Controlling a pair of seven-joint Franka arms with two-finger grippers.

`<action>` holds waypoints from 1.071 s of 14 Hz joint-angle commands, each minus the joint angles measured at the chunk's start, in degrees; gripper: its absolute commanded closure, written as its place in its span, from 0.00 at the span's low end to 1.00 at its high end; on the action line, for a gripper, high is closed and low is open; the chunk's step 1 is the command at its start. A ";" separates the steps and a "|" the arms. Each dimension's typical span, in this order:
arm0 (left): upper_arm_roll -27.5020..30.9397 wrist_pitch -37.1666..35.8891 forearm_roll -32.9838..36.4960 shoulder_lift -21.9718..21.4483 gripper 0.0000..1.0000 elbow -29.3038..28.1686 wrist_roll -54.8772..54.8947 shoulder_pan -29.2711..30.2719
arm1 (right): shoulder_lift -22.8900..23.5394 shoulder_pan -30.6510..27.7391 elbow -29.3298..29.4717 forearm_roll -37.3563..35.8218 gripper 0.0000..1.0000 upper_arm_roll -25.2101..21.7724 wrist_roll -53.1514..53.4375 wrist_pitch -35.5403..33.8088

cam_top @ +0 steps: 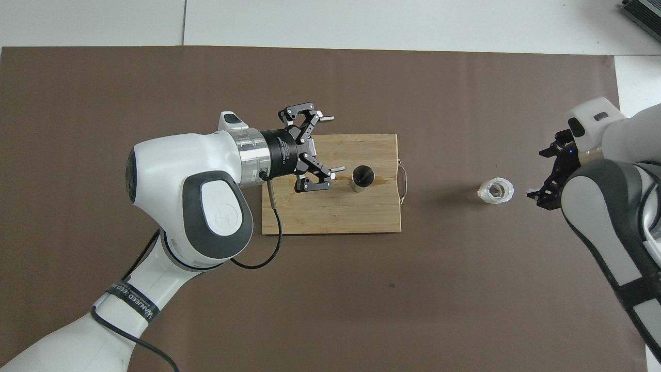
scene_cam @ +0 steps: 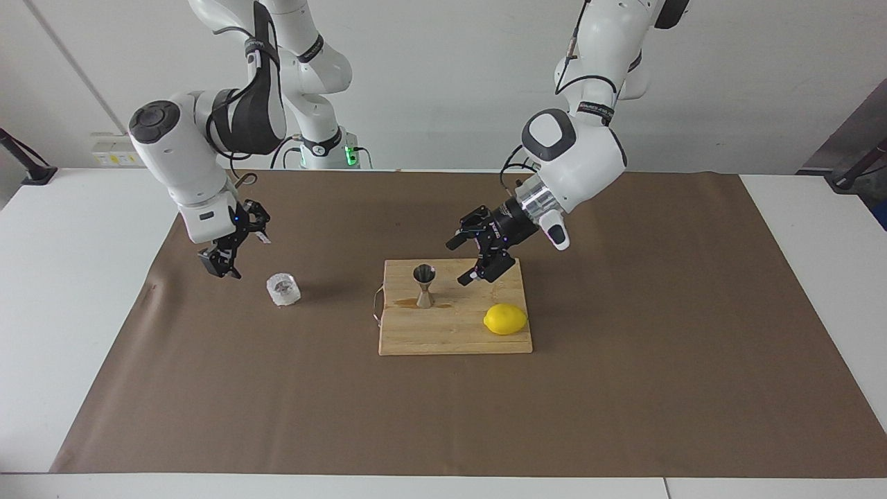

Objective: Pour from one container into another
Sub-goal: 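Raise the left gripper off the cup while the right gripper reaches the glass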

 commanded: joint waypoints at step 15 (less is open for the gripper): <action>0.06 -0.82 0.81 -1.85 0.00 -1.86 -0.77 0.52 | 2.08 -0.35 -6.18 3.09 0.00 0.34 -12.48 9.43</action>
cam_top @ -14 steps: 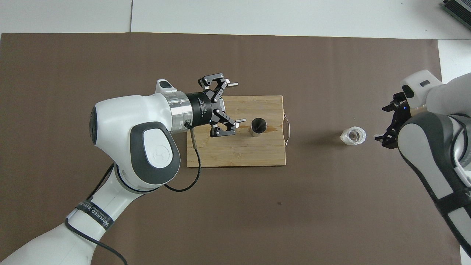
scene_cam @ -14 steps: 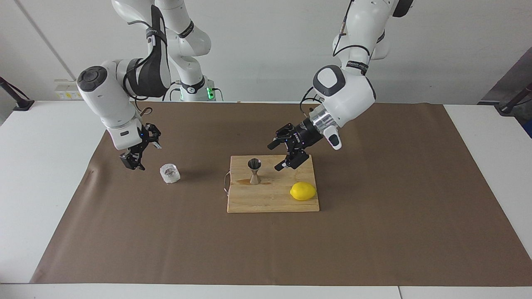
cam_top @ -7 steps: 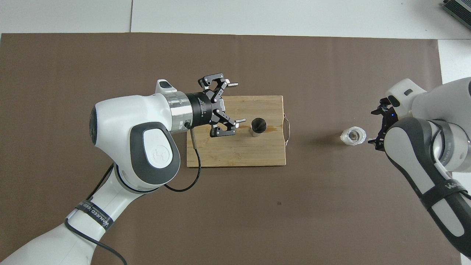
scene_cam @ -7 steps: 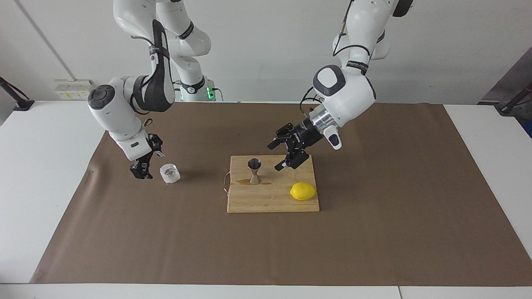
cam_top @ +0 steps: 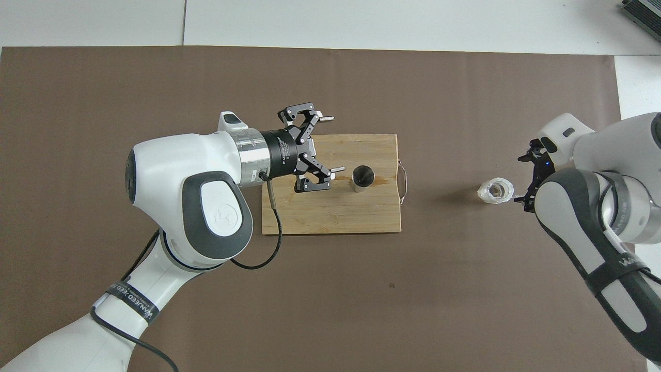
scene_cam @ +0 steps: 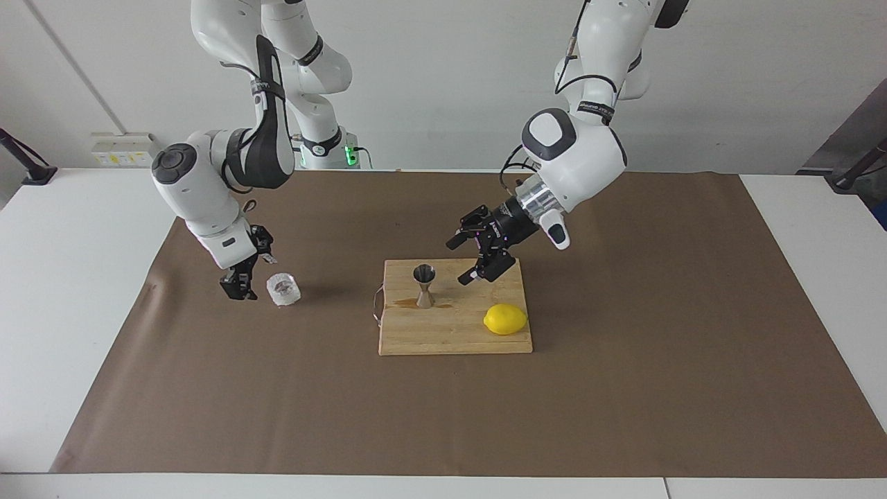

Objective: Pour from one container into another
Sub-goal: 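Raise the left gripper off the cup while the right gripper reaches the glass, then withdraw the left gripper while the right gripper closes on the glass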

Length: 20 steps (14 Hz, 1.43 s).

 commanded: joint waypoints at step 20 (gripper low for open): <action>0.13 -32.36 54.14 0.27 0.00 11.56 8.60 5.87 | 1.24 0.02 -3.08 2.33 0.00 0.23 -6.67 5.24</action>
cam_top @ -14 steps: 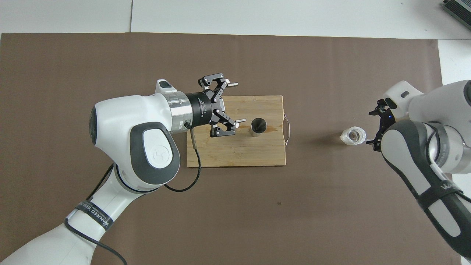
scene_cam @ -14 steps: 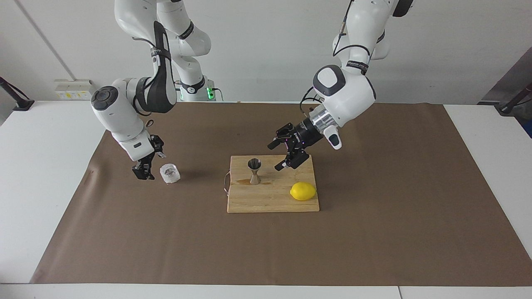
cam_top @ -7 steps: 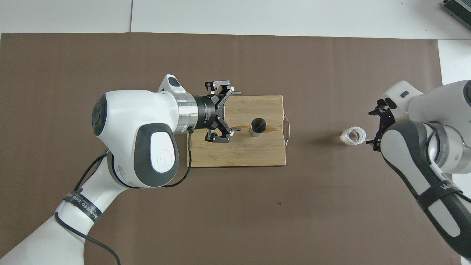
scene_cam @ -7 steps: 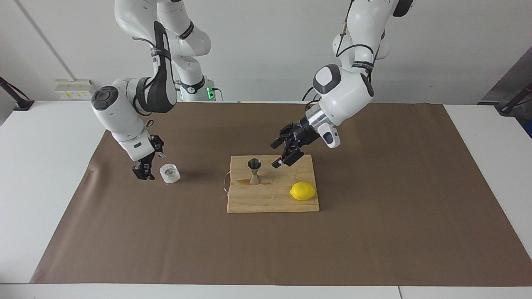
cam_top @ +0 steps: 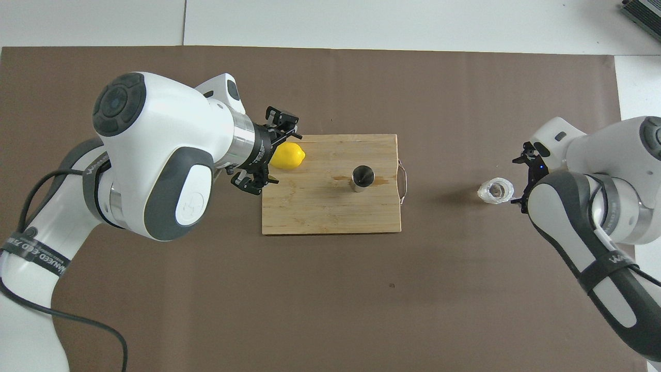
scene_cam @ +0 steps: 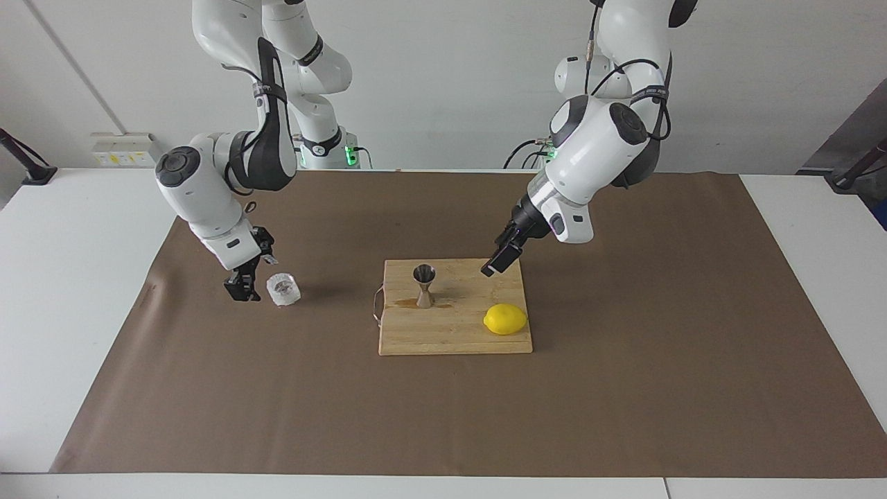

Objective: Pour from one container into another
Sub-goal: 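Withdraw the left gripper while the right gripper closes on the glass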

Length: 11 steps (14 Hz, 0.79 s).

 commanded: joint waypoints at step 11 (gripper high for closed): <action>0.82 -12.14 12.70 -3.40 0.00 1.79 48.06 11.06 | 2.83 -0.25 -3.73 8.31 0.00 0.17 -11.52 6.05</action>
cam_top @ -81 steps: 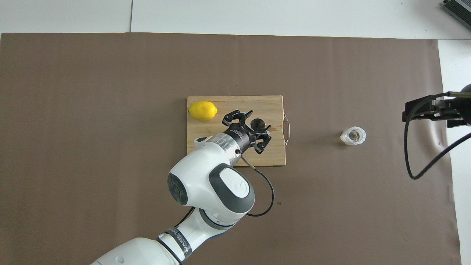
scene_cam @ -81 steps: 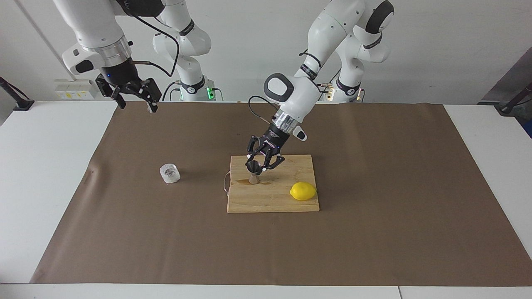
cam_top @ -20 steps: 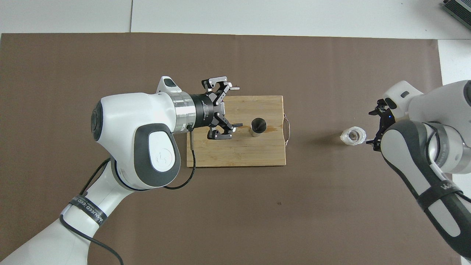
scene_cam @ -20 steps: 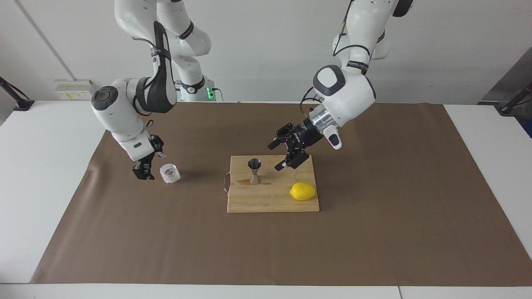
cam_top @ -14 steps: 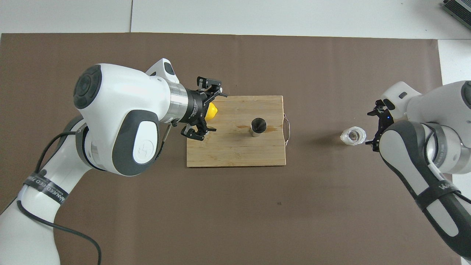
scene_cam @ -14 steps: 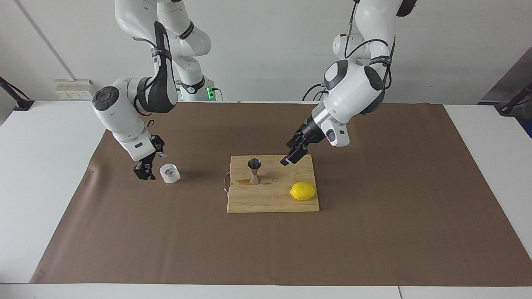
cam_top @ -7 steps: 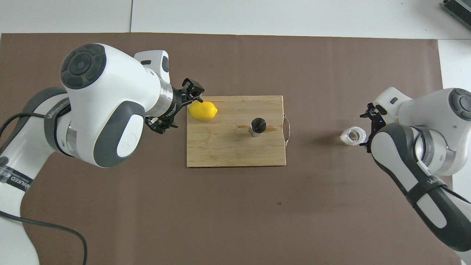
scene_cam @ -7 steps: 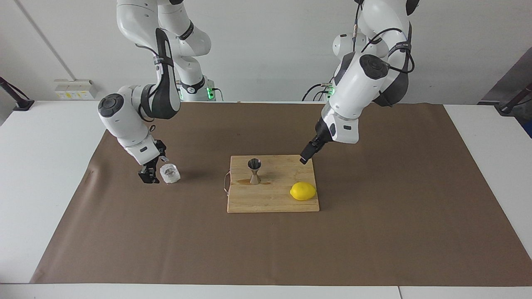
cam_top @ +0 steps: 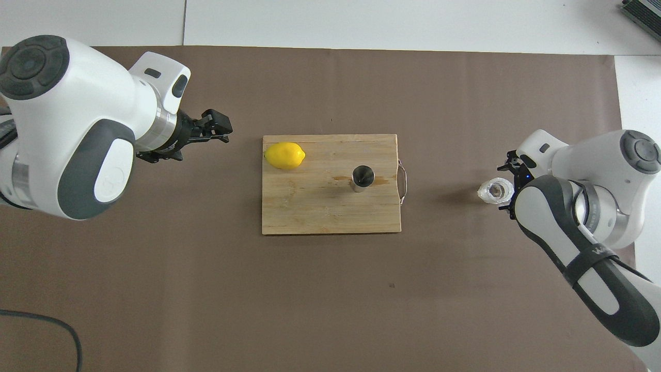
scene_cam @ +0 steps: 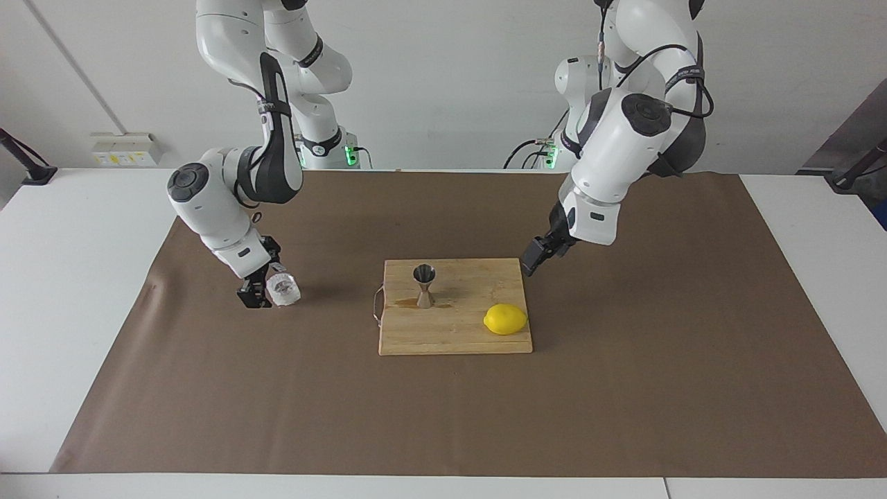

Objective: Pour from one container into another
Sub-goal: 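Withdraw the left gripper while the right gripper closes on the glass, then close the right gripper around the clear glass cup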

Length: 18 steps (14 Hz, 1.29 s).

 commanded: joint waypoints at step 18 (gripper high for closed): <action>17.63 -21.67 3.66 -12.92 0.00 4.62 36.10 -4.36 | 2.55 -2.10 -2.33 14.08 0.18 0.09 -14.67 2.69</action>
